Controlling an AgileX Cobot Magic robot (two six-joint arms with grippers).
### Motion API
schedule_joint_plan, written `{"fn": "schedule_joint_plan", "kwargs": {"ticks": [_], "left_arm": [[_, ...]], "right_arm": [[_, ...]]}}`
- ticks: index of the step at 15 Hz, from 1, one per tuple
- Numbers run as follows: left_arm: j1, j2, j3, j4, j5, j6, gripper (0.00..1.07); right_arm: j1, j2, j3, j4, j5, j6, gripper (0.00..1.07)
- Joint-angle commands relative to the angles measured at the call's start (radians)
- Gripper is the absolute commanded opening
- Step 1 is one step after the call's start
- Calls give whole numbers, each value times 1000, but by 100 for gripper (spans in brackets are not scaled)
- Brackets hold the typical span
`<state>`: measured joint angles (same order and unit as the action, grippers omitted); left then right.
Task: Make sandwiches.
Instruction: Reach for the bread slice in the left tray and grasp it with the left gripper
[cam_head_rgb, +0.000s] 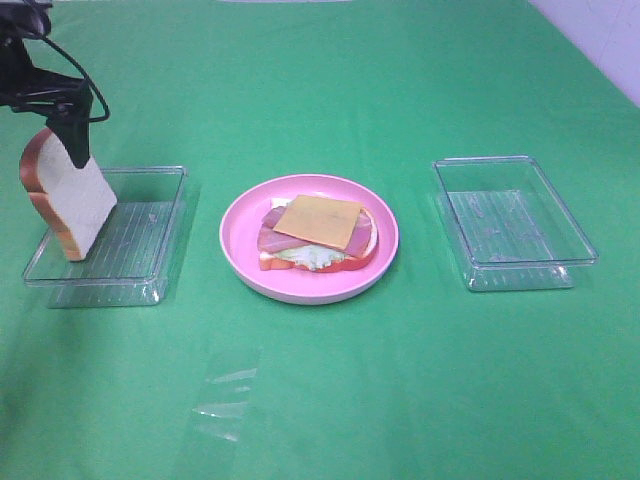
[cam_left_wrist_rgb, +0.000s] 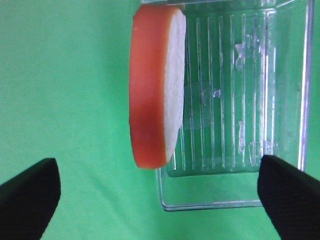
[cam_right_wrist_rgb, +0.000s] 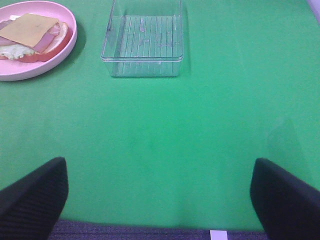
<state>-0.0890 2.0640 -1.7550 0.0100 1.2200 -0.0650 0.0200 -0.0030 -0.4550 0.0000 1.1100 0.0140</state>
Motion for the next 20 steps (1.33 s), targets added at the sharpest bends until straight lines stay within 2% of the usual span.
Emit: {"fn": "schedule_joint_plan", "kwargs": {"ticks": [1, 3, 5, 7, 8, 9, 10, 14, 16, 17, 18, 20], "left_arm": [[1, 78, -55, -21, 25, 7, 101], [1, 145, -114, -45, 59, 20, 101], [1, 170, -134, -53, 89, 35, 97], [1, 170, -134, -53, 88, 48, 82], [1, 170, -134, -48, 93, 50, 67], [1, 170, -134, -35, 95, 45, 38], [1, 170, -134, -34, 95, 45, 34], [1, 170, -134, -36, 95, 43, 34], [1, 170, -134, -40, 95, 18, 32], [1, 170, -134, -40, 95, 0, 23], [1, 167, -134, -57, 95, 1, 0], [-3, 152, -134, -82, 95, 4, 0]], "right_arm": [[2, -28, 2, 0, -3, -6, 94], [2, -28, 2, 0, -3, -6, 94], [2, -28, 2, 0, -3, -6, 94], [2, -28, 2, 0, -3, -6, 94], [2, -28, 2, 0, -3, -6, 94], [2, -28, 2, 0, -3, -6, 94], [2, -28, 2, 0, -3, -6, 94], [2, -28, 2, 0, -3, -6, 94], [2, -28, 2, 0, -3, -6, 94], [2, -28, 2, 0, -3, -6, 94], [2, -28, 2, 0, -3, -6, 94], [2, -28, 2, 0, -3, -6, 94]]}}
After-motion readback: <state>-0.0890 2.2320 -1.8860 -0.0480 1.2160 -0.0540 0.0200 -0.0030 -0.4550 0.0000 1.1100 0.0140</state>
